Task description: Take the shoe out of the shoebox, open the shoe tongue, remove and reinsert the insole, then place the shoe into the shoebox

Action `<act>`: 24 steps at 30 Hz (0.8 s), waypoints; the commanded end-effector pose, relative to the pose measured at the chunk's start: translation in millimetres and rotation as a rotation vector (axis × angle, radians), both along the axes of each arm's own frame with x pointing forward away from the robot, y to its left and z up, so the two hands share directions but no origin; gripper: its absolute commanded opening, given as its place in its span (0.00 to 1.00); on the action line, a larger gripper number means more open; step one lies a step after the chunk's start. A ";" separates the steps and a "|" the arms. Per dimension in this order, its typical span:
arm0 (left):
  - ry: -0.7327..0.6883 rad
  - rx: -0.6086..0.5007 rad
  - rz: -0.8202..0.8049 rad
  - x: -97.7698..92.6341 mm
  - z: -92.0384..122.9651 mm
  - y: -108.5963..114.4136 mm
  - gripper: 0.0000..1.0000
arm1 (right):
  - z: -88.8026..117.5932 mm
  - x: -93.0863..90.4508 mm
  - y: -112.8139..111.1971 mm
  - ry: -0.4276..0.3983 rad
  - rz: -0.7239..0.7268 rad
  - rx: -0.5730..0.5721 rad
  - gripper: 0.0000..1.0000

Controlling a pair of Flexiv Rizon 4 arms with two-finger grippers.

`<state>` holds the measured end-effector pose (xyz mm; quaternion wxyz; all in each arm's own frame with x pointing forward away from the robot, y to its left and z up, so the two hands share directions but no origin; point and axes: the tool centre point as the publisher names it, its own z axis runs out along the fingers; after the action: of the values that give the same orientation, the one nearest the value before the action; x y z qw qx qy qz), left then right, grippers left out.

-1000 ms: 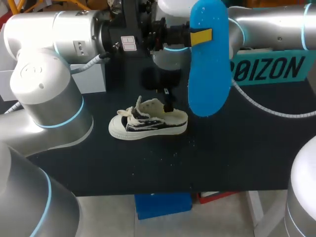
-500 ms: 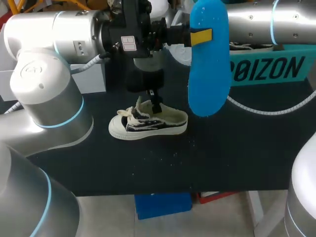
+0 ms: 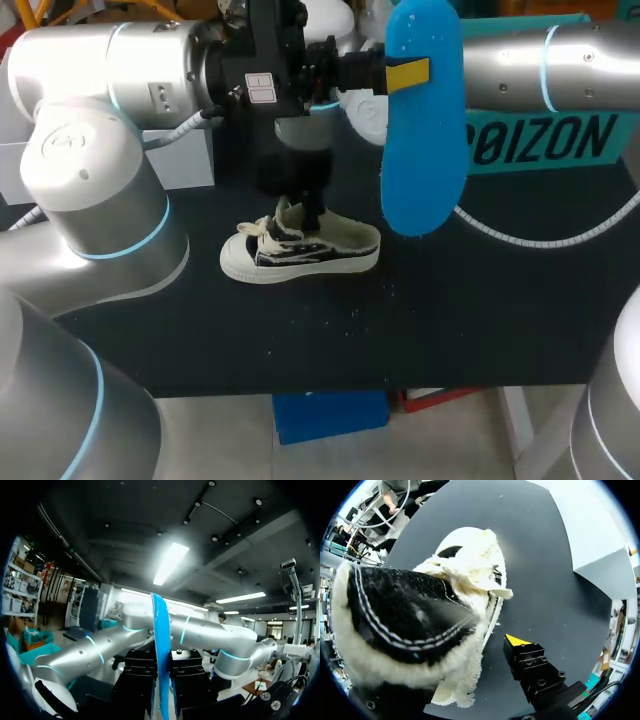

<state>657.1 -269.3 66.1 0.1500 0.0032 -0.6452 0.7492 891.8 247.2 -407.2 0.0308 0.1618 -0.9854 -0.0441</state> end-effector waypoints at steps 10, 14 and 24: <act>-0.001 -0.002 0.003 -0.8 -1.1 -1.6 0.00 | -2.9 1.6 -0.6 0.007 0.001 0.013 0.00; -0.001 -0.002 0.003 -0.8 -1.1 -1.6 0.00 | -2.9 1.6 -0.6 0.007 0.001 0.013 0.00; -0.001 -0.002 0.003 -0.8 -1.1 -1.6 0.00 | 3.2 0.5 -1.8 0.015 -0.005 0.024 0.00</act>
<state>657.1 -269.3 66.1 0.1500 0.0032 -0.6452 0.7492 892.9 246.8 -409.4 0.0338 0.1613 -0.9849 -0.0526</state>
